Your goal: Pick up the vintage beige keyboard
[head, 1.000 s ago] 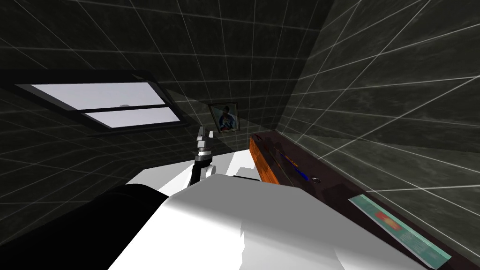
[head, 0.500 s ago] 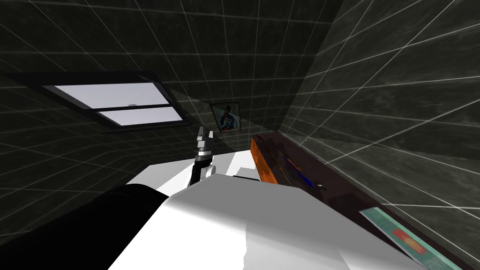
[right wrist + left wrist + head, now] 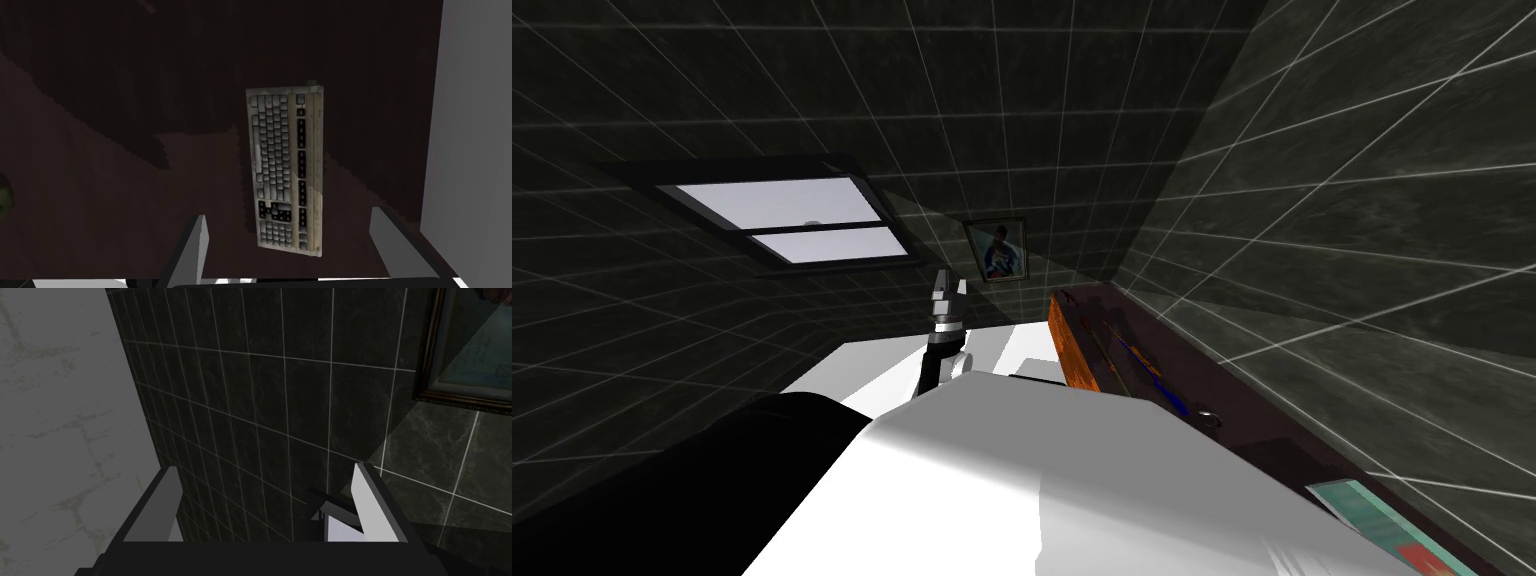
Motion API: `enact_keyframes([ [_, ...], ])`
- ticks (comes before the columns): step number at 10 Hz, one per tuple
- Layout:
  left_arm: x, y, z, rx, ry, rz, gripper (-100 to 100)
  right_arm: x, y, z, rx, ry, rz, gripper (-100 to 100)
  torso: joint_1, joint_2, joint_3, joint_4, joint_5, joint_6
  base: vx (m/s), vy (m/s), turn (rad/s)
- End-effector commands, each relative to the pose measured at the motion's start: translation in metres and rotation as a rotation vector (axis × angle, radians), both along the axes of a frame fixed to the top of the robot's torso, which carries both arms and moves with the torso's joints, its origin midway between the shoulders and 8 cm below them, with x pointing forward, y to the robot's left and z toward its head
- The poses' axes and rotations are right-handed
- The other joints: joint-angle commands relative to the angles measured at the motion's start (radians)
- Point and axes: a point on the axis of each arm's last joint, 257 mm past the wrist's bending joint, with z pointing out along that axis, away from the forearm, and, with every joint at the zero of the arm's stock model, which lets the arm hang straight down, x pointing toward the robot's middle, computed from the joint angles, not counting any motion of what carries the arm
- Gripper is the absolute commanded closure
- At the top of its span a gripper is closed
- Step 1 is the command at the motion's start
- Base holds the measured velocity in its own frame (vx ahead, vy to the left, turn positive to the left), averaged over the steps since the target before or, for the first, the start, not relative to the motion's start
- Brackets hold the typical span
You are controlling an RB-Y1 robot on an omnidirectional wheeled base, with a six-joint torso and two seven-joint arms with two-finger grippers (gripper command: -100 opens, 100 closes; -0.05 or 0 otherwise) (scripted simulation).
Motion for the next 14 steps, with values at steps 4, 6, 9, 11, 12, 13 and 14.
enact_keyframes([
  [4,0.000,0.000,0.000,0.000,0.000,0.000,0,-0.009,0.005,0.000,0.024,-0.002,-0.074,0,0.002,0.001,0.001,0.000,0.000,0.000,0.018,-0.039,0.025],
  [6,0.000,0.000,0.000,0.000,0.000,0.000,0,-0.003,0.021,-0.021,0.024,-0.002,-0.058,-100,0.001,0.002,0.001,0.000,0.000,0.000,0.015,-0.068,-0.077],
  [9,0.000,0.000,0.000,0.000,0.000,0.000,0,-0.001,0.024,-0.022,0.024,-0.003,-0.056,100,0.003,0.003,0.001,0.001,0.001,0.000,-0.002,-0.019,0.005],
  [11,0.000,0.000,0.000,0.000,0.000,0.000,0,-0.001,0.023,-0.022,0.024,-0.002,-0.056,100,0.002,0.002,0.002,0.001,-0.001,0.000,0.000,0.000,0.000],
  [12,0.000,0.000,0.000,0.000,0.000,0.000,0,-0.001,0.023,-0.022,0.024,-0.003,-0.056,100,0.000,0.002,0.002,0.001,-0.003,0.000,0.000,0.000,0.000],
  [13,0.000,0.000,0.000,0.000,0.000,0.000,0,-0.001,0.023,-0.022,0.024,-0.003,-0.056,100,-0.001,0.002,0.002,0.001,-0.003,0.000,0.000,0.000,0.000],
  [14,0.000,0.000,0.000,0.000,0.000,0.000,0,-0.001,0.023,-0.022,0.024,-0.003,-0.056,0,-0.001,0.002,0.002,0.001,-0.003,0.000,0.000,0.000,0.000],
])
